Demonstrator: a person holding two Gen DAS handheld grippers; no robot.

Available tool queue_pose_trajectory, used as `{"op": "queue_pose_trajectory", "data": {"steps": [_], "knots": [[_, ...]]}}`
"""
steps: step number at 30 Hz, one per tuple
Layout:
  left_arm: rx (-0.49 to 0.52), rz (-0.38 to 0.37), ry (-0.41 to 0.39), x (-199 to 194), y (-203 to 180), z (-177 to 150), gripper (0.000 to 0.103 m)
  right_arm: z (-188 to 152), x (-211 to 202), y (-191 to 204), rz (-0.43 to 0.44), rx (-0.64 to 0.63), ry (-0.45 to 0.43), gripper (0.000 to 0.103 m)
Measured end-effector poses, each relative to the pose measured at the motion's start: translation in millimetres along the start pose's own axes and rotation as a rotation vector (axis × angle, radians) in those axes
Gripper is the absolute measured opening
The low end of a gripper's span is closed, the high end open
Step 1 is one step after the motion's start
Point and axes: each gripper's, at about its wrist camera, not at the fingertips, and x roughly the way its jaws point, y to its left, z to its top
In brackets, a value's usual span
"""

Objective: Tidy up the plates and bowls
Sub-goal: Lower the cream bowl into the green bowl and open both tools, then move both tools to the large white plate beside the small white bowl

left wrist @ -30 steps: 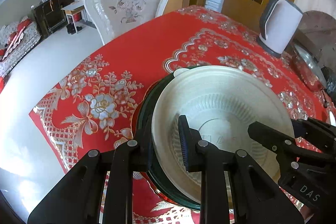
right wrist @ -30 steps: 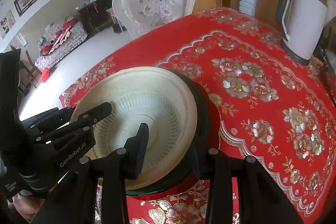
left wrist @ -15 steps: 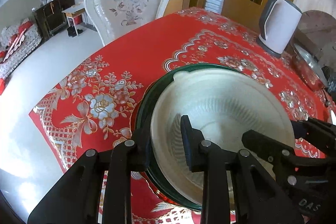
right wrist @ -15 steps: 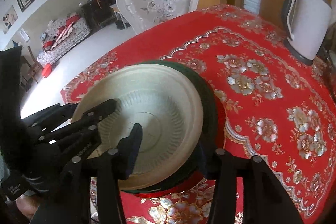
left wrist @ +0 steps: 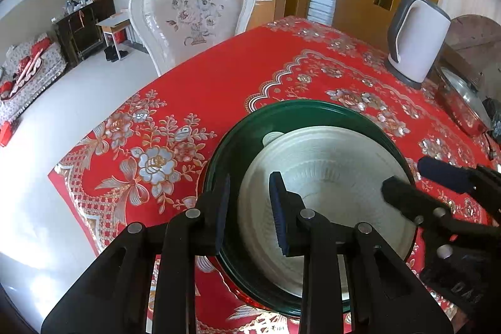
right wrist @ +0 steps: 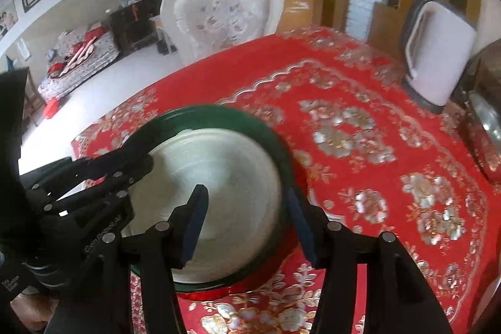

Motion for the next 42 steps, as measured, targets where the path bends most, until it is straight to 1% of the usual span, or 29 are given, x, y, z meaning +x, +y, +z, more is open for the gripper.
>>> {"op": "queue_pose_trajectory", "data": {"steps": [3,7,8,9,11,19,26,35,42], "knots": [[-0.003,-0.007,0.001,-2,-1,0,0.026,1,-4,-9,0.052,0.04,0.0,0.055],[-0.003,-0.023,-0.005,-6,-4,0,0.026,-1,-10,-12,0.046,0.051,-0.014,0.055],[-0.001,-0.025,-0.007,-7,-6,0,0.026,-1,-12,-14,0.051,0.059,-0.019,0.056],[0.002,-0.027,-0.009,-8,-8,1,0.026,-2,-13,-14,0.054,0.063,-0.02,0.059],[0.008,-0.027,-0.012,-9,-11,1,0.026,-4,-15,-16,0.056,0.066,-0.025,0.06],[0.016,-0.035,-0.014,-10,-22,0,0.026,-11,-25,-23,0.05,0.081,-0.035,0.06],[0.05,-0.046,-0.022,-15,-39,-1,0.026,-18,-32,-36,0.039,0.113,-0.041,0.061],[0.095,-0.079,-0.024,-18,-67,-2,0.026,-31,-47,-60,0.013,0.164,-0.049,0.061],[0.148,-0.111,-0.011,-17,-100,-5,0.026,-46,-59,-86,-0.011,0.217,-0.051,0.063]]}}
